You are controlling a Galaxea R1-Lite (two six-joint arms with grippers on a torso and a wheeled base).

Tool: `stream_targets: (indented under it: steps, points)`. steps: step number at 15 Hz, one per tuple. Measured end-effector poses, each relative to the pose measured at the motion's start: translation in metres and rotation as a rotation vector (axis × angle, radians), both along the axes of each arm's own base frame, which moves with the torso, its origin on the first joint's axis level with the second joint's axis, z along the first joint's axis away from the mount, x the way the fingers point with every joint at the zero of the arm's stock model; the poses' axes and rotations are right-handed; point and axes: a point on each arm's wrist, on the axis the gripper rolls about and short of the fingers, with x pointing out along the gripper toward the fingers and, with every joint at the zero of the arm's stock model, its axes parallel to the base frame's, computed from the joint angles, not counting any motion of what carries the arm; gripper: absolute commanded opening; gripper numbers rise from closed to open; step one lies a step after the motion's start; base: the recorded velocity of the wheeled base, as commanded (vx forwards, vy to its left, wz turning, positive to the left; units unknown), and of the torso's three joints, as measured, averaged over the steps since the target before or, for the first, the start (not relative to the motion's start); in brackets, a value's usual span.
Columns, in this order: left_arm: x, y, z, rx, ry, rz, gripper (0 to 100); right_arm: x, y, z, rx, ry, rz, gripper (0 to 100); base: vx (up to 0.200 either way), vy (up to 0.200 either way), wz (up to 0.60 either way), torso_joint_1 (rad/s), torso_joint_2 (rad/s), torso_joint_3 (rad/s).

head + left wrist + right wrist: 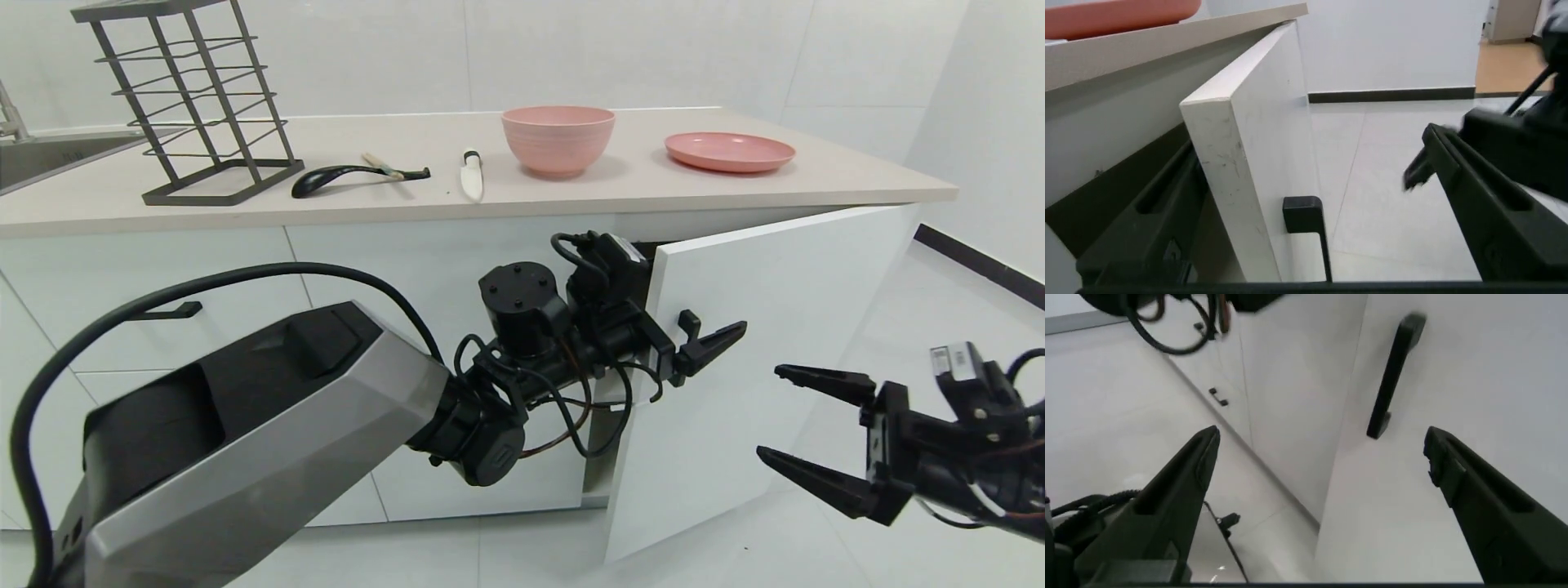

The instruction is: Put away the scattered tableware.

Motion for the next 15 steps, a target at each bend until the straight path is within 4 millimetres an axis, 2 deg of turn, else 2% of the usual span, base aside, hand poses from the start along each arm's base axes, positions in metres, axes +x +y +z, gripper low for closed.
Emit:
stream_targets:
  steps: [3,5,8,10,15]
  points:
    - [-0.012,-0.003,-0.010,0.003,0.003,-0.023,100,-0.030,-0.005,0.031,0.005,-0.150,-0.063,100,0.000,0.000,0.00,0.000,0.00,0.000]
    - [-0.028,-0.012,-0.014,0.007,0.006,-0.061,100,-0.050,-0.008,0.050,0.013,-0.269,-0.089,100,0.000,0.000,0.00,0.000,0.00,0.000]
    - [-0.047,-0.025,-0.017,0.014,0.010,-0.114,100,-0.068,-0.011,0.070,0.021,-0.401,-0.114,100,0.000,0.000,0.00,0.000,0.00,0.000]
    - [-0.053,-0.030,-0.017,0.011,0.007,-0.131,100,-0.072,-0.013,0.078,0.021,-0.453,-0.134,100,0.000,0.000,0.00,0.000,0.00,0.000]
    - [-0.086,-0.054,-0.017,0.001,0.003,-0.223,100,-0.060,-0.021,0.118,0.024,-0.610,-0.211,100,0.000,0.000,0.00,0.000,0.00,0.000]
